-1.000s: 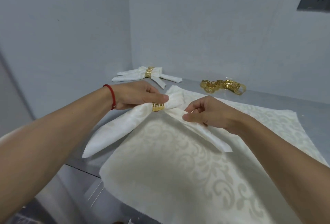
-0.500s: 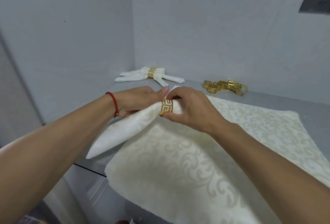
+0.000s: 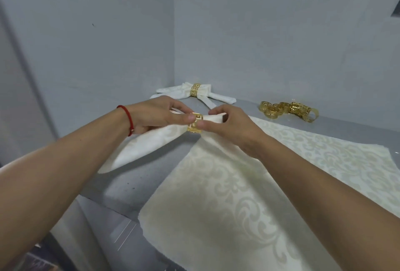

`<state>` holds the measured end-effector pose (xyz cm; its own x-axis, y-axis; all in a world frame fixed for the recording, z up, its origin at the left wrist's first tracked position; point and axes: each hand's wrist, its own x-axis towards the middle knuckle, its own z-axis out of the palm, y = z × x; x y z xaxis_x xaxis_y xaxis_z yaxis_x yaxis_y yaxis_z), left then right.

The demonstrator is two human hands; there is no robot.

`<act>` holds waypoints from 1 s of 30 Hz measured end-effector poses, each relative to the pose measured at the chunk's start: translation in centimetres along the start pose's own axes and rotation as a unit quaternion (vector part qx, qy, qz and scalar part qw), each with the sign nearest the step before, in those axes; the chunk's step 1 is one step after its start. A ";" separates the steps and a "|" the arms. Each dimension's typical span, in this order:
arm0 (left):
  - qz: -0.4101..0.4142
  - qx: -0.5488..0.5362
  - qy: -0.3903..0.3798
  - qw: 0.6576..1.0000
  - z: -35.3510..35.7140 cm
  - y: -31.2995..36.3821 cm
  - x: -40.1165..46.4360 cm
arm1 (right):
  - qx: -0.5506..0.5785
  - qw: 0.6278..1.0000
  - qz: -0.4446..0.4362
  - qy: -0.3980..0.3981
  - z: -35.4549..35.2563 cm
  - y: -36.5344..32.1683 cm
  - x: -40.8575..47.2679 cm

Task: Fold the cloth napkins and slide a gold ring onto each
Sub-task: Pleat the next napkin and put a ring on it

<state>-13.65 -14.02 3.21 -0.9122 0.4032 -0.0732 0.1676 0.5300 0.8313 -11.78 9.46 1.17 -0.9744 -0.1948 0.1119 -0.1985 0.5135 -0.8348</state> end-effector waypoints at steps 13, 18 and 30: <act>-0.008 0.122 0.323 0.939 -3.0 -6.5 9.6 | 0.100 0.980 0.097 0.142 5.9 3.5 15.3; 0.003 0.219 0.383 0.897 0.8 -10.8 12.8 | 0.011 0.976 0.071 0.206 6.5 4.7 20.5; -0.083 0.378 0.244 0.889 0.8 -11.7 14.3 | -0.032 0.964 0.081 0.253 6.5 6.9 28.0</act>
<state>-28.34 -13.89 -7.95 -0.9706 -0.0001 0.2406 0.0518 0.9765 0.2091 -39.72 2.13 -4.96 -0.9168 0.3154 0.2451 -0.0302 0.5573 -0.8298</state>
